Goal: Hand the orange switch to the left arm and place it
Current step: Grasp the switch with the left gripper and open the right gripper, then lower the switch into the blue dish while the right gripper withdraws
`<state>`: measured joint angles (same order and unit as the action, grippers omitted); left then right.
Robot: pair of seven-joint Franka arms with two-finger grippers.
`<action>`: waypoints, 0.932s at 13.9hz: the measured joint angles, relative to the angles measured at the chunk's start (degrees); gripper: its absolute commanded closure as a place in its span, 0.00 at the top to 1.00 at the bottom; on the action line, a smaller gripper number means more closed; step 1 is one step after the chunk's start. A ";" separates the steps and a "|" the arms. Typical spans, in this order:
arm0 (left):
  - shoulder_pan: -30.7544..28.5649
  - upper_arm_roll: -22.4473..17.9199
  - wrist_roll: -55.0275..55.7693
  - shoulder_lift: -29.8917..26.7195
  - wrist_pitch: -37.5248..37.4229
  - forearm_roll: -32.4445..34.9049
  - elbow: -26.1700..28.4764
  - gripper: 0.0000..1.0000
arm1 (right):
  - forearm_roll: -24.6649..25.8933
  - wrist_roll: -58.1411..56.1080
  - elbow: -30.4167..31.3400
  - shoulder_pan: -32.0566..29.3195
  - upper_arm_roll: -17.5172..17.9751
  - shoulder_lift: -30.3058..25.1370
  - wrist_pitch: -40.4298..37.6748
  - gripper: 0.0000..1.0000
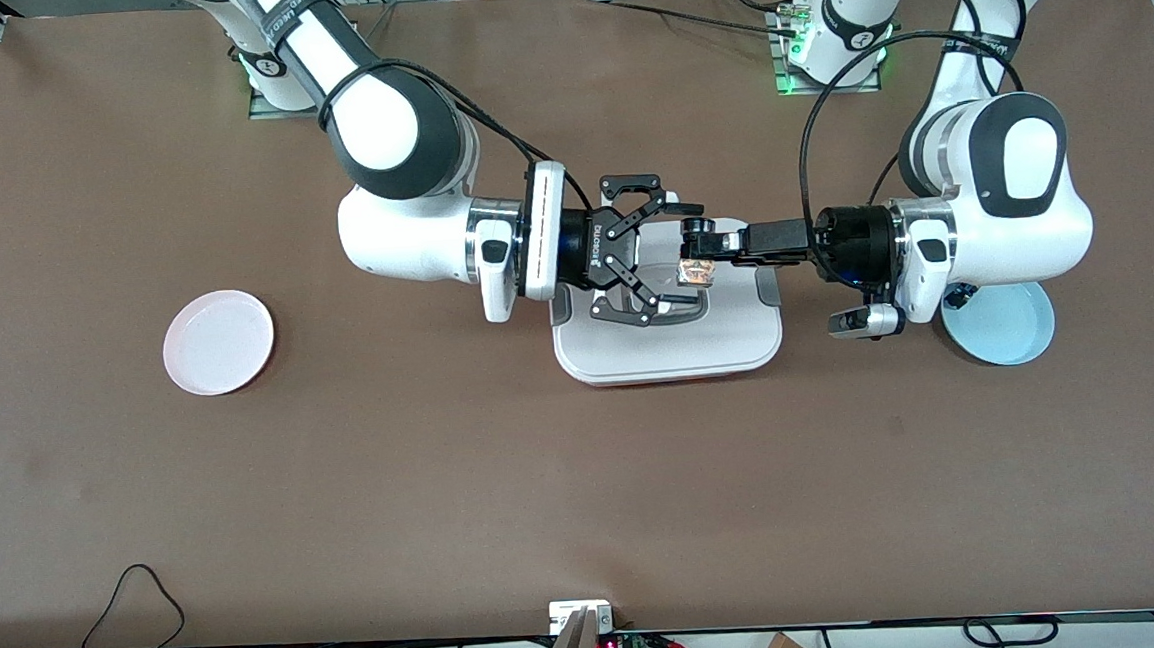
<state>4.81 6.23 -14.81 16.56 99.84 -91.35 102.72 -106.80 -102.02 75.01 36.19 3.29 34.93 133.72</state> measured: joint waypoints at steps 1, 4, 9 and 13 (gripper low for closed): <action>-0.04 0.00 -0.04 0.00 0.00 0.00 0.00 0.14 | 0.00 0.00 -0.02 -0.05 -0.09 0.00 0.00 1.00; -0.26 -0.11 -0.38 -0.01 0.00 1.46 -0.18 0.12 | 0.00 0.17 -0.04 -0.20 -0.27 0.00 0.01 1.00; -2.84 -0.47 -0.55 -0.18 0.31 22.29 -4.89 0.11 | 1.11 0.88 -0.35 -6.44 -0.78 -0.03 -12.01 1.00; -4.59 -0.51 -0.57 -0.24 0.08 43.91 -9.67 0.11 | 8.80 1.49 -0.35 -15.87 -1.11 -0.02 -27.85 1.00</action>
<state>0.22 5.72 -15.38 16.32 99.93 -47.44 93.05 -98.00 -100.53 74.66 20.32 2.18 34.92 105.87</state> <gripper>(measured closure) 0.661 0.000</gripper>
